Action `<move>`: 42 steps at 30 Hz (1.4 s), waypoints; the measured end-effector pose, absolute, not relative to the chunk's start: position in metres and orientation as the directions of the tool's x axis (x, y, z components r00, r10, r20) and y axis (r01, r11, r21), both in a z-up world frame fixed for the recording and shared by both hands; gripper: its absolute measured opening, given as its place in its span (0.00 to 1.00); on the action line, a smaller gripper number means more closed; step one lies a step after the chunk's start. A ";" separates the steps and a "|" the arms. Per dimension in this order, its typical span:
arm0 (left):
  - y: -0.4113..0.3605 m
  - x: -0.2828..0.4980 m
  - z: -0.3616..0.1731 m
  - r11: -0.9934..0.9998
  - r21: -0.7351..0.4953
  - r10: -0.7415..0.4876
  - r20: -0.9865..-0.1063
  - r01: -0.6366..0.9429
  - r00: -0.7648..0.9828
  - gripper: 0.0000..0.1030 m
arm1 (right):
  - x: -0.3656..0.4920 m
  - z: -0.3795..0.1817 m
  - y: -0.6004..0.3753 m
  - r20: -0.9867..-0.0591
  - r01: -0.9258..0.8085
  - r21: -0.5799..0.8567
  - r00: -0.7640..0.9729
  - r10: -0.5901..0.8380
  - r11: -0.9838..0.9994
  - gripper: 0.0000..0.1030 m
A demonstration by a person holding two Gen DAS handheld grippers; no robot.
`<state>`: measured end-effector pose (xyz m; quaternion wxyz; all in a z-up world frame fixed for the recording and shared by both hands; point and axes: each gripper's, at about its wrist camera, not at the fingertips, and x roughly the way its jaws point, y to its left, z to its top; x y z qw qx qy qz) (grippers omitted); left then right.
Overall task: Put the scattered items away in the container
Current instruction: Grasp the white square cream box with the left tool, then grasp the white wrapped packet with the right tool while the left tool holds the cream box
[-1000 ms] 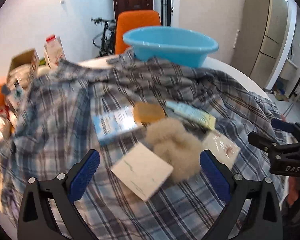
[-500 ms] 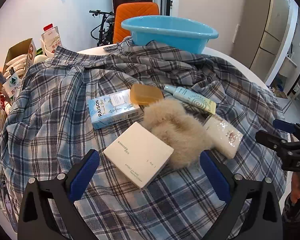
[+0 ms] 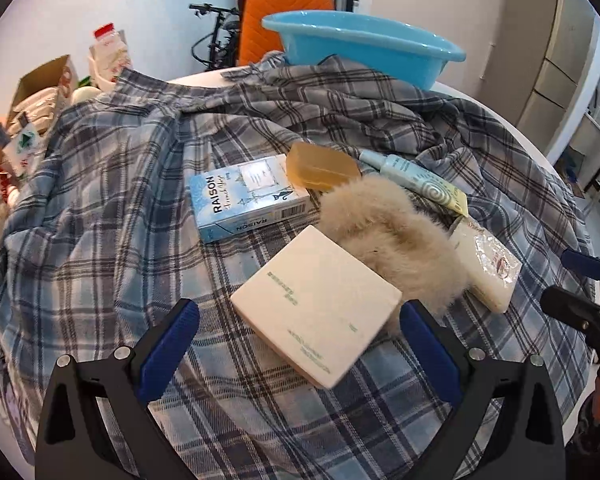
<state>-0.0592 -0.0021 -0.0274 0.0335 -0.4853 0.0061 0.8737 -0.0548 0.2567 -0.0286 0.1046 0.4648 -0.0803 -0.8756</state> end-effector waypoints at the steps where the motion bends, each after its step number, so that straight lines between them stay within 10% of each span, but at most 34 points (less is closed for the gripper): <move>1: -0.003 -0.061 -0.028 -0.996 -0.024 0.067 -0.848 -0.089 -0.526 0.99 | -0.055 -0.029 0.255 -0.797 0.117 0.242 -0.543 -0.266 -0.963 1.00; 15: 0.004 -0.080 -0.041 -0.957 -0.018 0.157 -0.870 -0.290 -0.467 0.97 | -0.051 -0.036 0.254 -0.805 0.133 0.246 -0.524 -0.279 -0.960 1.00; 17: 0.000 -0.080 -0.041 -0.964 -0.040 0.163 -0.869 -0.263 -0.467 0.73 | -0.050 -0.038 0.255 -0.809 0.131 0.242 -0.521 -0.274 -0.961 1.00; 42: -0.013 -0.044 -0.017 -0.984 0.059 0.044 -0.829 -0.166 -0.557 0.73 | -0.070 -0.041 0.216 -0.799 0.378 0.044 -0.543 -0.260 -0.925 1.00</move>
